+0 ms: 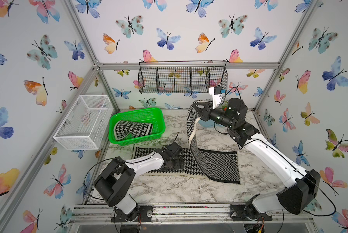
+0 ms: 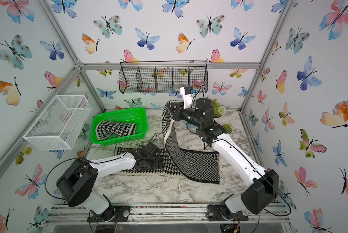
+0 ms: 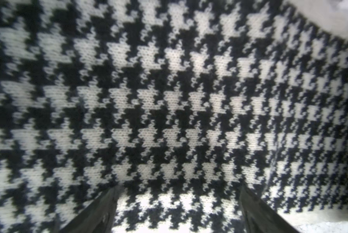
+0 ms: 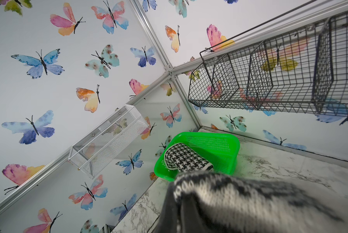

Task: Roll up the scarf and place it into the basket
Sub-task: Fold the scarf at the center of the board.

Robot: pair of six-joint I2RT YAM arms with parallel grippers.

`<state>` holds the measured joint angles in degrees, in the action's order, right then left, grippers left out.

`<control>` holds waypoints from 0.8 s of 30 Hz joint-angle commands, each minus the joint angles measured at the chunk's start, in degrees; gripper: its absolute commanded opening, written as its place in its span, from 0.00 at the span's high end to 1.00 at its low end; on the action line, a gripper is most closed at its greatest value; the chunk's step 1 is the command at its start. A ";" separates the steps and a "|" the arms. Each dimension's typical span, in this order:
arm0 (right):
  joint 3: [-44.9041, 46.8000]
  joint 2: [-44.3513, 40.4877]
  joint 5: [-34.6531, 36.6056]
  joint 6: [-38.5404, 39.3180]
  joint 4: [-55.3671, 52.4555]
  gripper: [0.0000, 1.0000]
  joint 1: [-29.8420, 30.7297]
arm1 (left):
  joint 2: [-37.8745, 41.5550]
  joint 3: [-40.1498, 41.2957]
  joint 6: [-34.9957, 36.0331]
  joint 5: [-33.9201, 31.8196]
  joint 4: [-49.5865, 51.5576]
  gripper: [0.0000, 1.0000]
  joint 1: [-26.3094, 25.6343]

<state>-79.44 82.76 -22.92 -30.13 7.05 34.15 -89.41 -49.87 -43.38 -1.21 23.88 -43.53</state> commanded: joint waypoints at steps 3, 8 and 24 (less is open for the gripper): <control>6.38 -0.51 -4.03 -4.46 6.40 0.99 1.10 | 7.54 0.91 -0.05 1.36 3.14 0.05 2.63; 11.71 0.28 -4.57 -7.68 12.02 0.99 4.33 | 16.48 0.00 1.50 1.62 9.25 0.05 7.12; 12.55 12.39 0.26 -13.66 24.01 0.99 15.47 | 36.37 2.78 3.95 -0.68 17.22 0.04 17.24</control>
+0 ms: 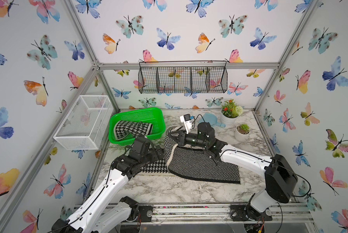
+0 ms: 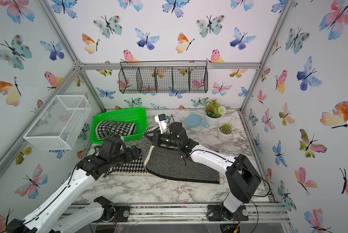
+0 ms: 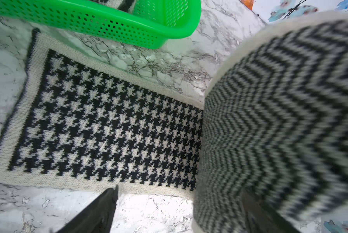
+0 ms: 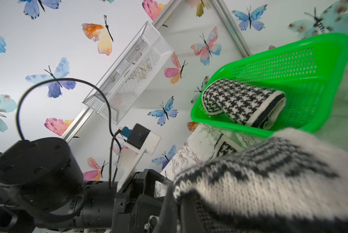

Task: Roll up the scarf and place it into the basket
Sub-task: Fold the scarf at the center of the board.

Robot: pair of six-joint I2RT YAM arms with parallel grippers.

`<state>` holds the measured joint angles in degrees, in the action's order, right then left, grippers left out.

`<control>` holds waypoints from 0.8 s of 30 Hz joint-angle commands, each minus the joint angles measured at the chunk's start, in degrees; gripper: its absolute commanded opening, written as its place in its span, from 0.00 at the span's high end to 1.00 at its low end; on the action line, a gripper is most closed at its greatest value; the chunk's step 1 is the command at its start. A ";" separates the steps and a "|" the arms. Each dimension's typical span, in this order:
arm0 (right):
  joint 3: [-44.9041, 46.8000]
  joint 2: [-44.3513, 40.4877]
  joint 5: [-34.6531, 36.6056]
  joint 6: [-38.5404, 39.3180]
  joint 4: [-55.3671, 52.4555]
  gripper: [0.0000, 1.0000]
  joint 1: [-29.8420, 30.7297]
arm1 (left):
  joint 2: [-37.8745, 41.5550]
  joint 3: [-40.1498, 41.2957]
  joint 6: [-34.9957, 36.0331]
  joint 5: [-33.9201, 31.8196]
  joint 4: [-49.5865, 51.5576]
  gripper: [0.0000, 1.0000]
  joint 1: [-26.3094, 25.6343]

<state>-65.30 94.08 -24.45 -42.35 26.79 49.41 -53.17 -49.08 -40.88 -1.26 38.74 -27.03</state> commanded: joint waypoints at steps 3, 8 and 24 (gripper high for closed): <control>-2.92 1.06 4.17 -0.59 3.41 0.99 0.25 | -0.68 6.76 1.38 -0.89 -0.09 0.04 1.01; -5.62 1.78 5.50 0.41 0.65 0.99 0.31 | -3.27 11.28 0.23 -1.42 -4.98 0.04 1.35; -16.26 4.69 9.51 4.56 -5.14 0.99 0.27 | -18.88 16.58 -2.27 7.84 -18.00 0.04 3.87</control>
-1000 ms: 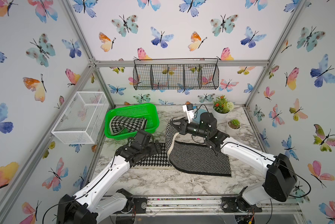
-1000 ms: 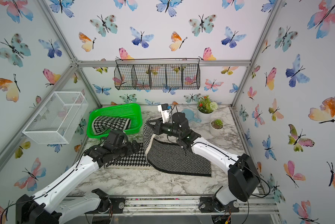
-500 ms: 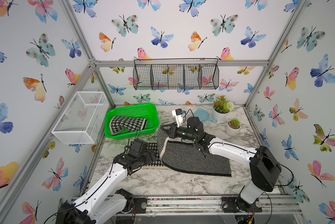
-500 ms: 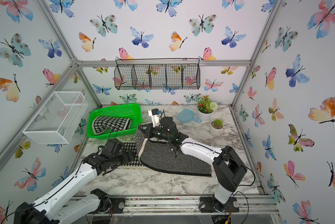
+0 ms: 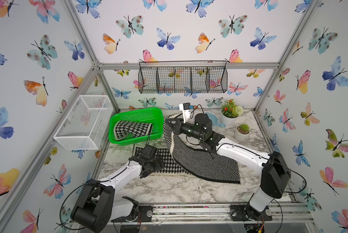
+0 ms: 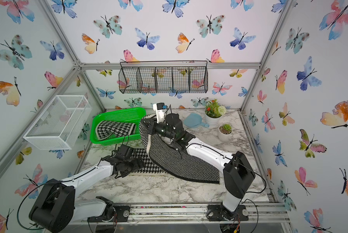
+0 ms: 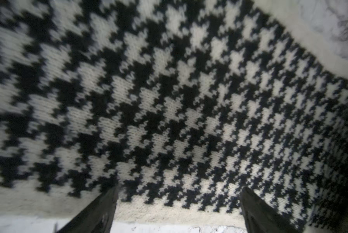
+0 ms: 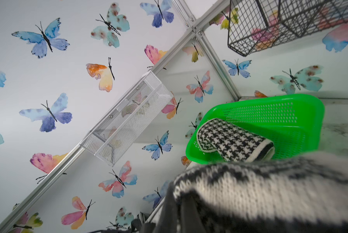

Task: Roll up the scarf and place it into the basket
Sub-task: Fold the scarf at the center of the board.

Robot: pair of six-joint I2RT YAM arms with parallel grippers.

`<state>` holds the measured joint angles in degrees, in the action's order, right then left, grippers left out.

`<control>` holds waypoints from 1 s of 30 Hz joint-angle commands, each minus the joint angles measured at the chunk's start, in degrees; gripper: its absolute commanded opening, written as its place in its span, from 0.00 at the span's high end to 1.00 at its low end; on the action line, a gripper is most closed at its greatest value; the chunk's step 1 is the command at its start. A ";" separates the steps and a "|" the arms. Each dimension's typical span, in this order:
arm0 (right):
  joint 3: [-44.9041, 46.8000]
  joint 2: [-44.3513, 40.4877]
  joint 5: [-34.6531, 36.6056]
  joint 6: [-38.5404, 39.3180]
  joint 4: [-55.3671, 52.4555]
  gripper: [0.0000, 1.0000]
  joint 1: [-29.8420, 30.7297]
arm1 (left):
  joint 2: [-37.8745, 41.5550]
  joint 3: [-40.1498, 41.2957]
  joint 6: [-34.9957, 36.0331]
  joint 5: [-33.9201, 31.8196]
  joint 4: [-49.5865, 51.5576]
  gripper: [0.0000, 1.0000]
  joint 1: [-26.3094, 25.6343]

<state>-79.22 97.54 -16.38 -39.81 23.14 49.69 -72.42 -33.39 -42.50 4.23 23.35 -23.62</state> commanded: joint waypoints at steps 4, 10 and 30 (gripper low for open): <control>-2.98 2.51 0.71 1.98 -1.60 0.99 -0.04 | 1.40 1.09 -0.59 1.13 -1.94 0.05 0.59; -0.65 4.20 0.07 -0.15 2.15 0.99 -0.02 | 1.23 1.03 -0.25 2.17 -1.94 0.05 0.82; -7.92 12.33 -1.61 -1.22 1.58 0.99 -0.04 | 4.41 1.73 -0.30 2.17 -0.67 0.05 1.39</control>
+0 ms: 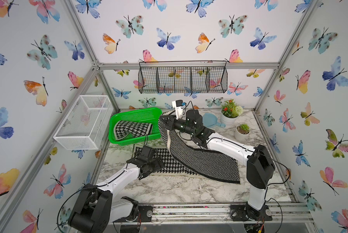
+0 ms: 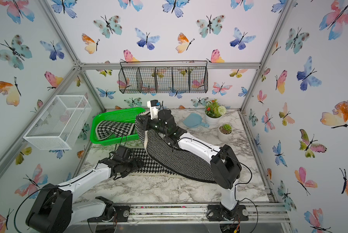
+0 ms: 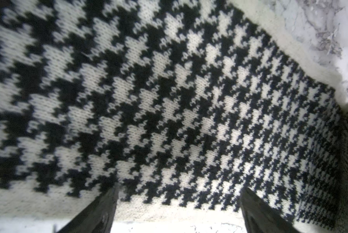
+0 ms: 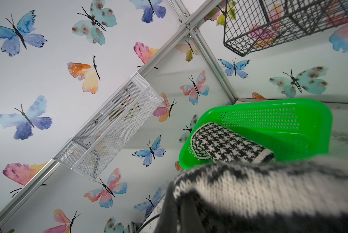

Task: Roll up the scarf and place it into the basket
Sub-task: Fold the scarf at the center of the board.

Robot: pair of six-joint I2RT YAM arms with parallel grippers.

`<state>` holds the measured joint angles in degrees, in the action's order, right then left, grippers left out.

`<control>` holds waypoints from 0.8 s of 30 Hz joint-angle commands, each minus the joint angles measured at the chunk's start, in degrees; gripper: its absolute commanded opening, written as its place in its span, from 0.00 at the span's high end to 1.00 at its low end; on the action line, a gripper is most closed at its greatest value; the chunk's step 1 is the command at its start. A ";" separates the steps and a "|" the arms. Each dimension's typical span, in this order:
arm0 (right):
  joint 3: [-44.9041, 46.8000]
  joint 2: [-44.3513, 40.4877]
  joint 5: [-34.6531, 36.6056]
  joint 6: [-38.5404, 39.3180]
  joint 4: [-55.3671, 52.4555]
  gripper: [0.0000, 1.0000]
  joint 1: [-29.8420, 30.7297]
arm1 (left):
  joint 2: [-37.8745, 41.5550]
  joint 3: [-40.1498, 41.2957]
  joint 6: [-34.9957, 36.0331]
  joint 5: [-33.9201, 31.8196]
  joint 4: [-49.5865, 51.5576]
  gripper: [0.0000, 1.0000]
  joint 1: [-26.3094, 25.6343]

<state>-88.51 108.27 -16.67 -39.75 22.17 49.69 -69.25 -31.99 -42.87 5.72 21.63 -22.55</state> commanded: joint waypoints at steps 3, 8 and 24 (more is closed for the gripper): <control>3.09 2.15 -2.20 -2.52 4.47 0.99 -0.02 | 2.01 0.37 0.16 0.57 1.55 0.05 0.48; 4.37 3.37 -4.13 -3.90 5.87 0.99 0.05 | 5.53 -0.98 -0.32 1.43 4.41 0.05 0.82; 6.17 12.24 -9.60 -9.89 14.58 0.58 4.92 | 25.85 -15.20 -3.40 -2.40 17.50 0.05 2.15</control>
<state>-81.17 118.24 -23.92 -47.88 33.80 53.47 -45.39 -45.67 -45.71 5.45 35.48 -20.71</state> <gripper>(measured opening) 0.367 0.954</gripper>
